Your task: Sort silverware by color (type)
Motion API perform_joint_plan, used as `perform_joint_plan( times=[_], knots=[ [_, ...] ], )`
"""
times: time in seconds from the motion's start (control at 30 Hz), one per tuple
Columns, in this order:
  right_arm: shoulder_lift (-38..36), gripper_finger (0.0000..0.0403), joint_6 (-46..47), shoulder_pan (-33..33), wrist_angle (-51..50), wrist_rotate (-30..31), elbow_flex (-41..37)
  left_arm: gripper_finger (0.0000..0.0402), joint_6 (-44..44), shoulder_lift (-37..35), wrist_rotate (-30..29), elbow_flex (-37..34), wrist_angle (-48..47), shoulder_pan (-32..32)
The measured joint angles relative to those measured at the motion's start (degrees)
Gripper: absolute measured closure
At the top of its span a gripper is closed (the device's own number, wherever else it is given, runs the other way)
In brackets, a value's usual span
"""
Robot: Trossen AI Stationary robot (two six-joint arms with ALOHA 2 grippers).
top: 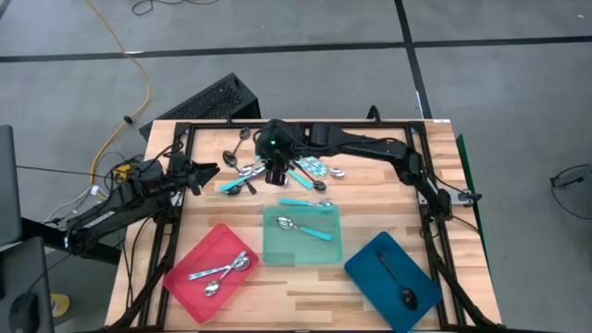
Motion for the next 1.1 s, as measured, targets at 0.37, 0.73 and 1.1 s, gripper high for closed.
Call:
perform_joint_plan(
  times=[0.37,0.73,1.1],
  knots=[
    [8.9,0.0163,14.0,-7.2,-14.8,-6.6,-0.2,0.0235,-3.8,0.0,-5.2,0.0,-1.8,0.0],
    [14.6,0.0163,12.9,-8.1,-16.4,-7.5,0.0,0.0235,-4.1,0.0,-9.3,-0.1,-5.5,0.0],
    [14.8,0.0163,12.0,-7.8,-12.3,-7.5,-5.2,0.0235,-4.0,0.0,-9.9,-0.1,-6.3,0.0]
  ],
)
